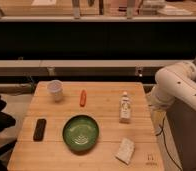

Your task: Place the ceramic cup in the ceramic bowl

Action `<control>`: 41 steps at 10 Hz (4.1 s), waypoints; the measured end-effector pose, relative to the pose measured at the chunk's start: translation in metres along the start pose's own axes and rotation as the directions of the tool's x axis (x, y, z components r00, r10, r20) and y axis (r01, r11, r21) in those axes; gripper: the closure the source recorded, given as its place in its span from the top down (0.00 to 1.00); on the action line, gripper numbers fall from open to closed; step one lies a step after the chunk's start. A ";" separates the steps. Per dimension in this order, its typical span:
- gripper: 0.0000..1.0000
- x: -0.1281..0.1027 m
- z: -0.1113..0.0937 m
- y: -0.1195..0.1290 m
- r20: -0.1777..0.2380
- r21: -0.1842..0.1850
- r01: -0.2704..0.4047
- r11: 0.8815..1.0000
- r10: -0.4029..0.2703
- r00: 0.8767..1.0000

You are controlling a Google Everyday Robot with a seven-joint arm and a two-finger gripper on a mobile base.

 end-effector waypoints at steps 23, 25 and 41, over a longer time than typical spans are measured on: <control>0.80 -0.197 -0.010 -0.093 -0.066 0.208 0.411 0.888 -0.406 0.911; 0.80 -0.206 -0.010 -0.097 -0.066 0.219 0.435 0.873 -0.432 0.900; 0.80 -0.325 -0.001 -0.136 -0.056 0.292 0.629 0.721 -0.643 0.763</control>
